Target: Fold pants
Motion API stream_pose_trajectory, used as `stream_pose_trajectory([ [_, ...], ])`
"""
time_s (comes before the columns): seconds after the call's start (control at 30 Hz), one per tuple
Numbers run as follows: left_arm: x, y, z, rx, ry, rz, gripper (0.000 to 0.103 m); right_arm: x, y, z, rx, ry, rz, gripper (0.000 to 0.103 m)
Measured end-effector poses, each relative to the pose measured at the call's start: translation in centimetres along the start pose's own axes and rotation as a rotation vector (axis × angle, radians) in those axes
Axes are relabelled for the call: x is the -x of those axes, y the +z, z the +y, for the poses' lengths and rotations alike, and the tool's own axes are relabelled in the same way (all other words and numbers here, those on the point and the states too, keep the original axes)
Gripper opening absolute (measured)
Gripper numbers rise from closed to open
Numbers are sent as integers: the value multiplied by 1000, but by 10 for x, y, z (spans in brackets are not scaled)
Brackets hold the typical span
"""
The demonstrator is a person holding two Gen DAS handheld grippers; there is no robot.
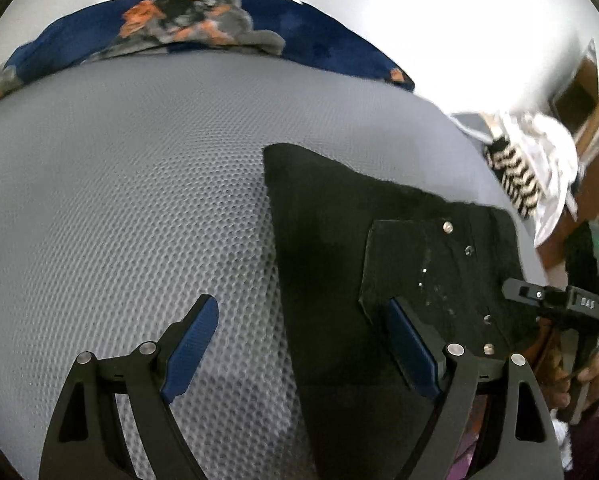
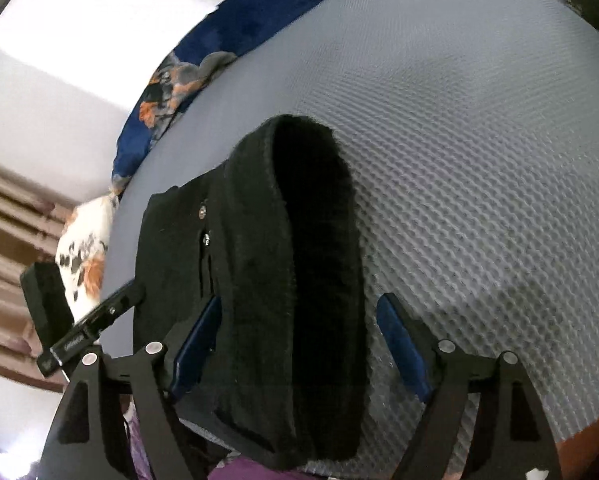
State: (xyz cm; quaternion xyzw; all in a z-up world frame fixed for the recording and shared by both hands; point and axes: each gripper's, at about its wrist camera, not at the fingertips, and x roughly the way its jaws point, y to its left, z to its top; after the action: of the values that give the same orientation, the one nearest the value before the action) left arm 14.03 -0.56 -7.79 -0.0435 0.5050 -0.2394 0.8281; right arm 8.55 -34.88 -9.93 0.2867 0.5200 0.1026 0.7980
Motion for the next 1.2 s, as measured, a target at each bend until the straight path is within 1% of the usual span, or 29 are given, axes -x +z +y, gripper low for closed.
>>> stream_pose_trajectory([
  [0.07, -8, 4, -2, -14, -1, 3, 86, -4, 3, 4, 26, 4, 16, 78],
  [0.17, -17, 8, -3, -21, 13, 18, 92, -9, 6, 8, 47, 12, 22, 78],
  [0.23, -23, 11, -5, -28, -4, 19, 92, -12, 8, 10, 69, 13, 23, 78],
  [0.27, -26, 12, -6, -34, -9, 26, 92, -13, 9, 11, 74, 15, 23, 76],
  [0.3, -29, 13, -7, -42, -10, 34, 93, -13, 10, 11, 84, 14, 23, 74],
  [0.37, -35, 15, -10, -57, -21, 38, 94, -14, 12, 11, 97, 6, 19, 61],
  [0.4, -37, 15, -11, -62, -25, 40, 94, -16, 14, 11, 95, 9, 18, 59],
  [0.43, -39, 16, -13, -67, -33, 43, 94, -15, 13, 9, 96, 9, 16, 53],
  [0.5, -43, 15, -17, -83, -51, 41, 94, -14, 11, 8, 107, 5, 11, 50],
  [0.53, -43, 14, -19, -92, -49, 38, 94, -14, 9, 9, 111, 7, 6, 46],
  [0.57, -43, 14, -21, -104, -47, 36, 91, -14, 8, 9, 113, 13, 4, 42],
  [0.6, -43, 14, -24, -116, -66, 34, 80, -14, 7, 10, 116, 17, -2, 40],
  [0.63, -43, 14, -28, -128, -68, 34, 78, -14, 5, 11, 122, 21, -9, 38],
  [0.67, -41, 13, -33, -159, -41, 21, 74, -14, 5, 12, 125, 24, -18, 37],
  [0.7, -39, 12, -37, -178, -26, 5, 66, -14, 4, 12, 121, 29, -25, 36],
  [0.8, -31, 10, -38, -186, -13, -24, 54, -12, 0, 8, 93, 60, -49, 34],
  [0.9, -25, 11, -39, -176, 0, -42, 48, -7, -2, 4, 70, 84, -70, 30],
  [1.03, -18, 10, -44, -202, 24, -61, 45, -1, -5, -4, 27, 116, -91, 27],
  [1.2, -12, 10, -46, -208, 30, -74, 43, 2, -5, -3, 18, 111, -100, 25],
])
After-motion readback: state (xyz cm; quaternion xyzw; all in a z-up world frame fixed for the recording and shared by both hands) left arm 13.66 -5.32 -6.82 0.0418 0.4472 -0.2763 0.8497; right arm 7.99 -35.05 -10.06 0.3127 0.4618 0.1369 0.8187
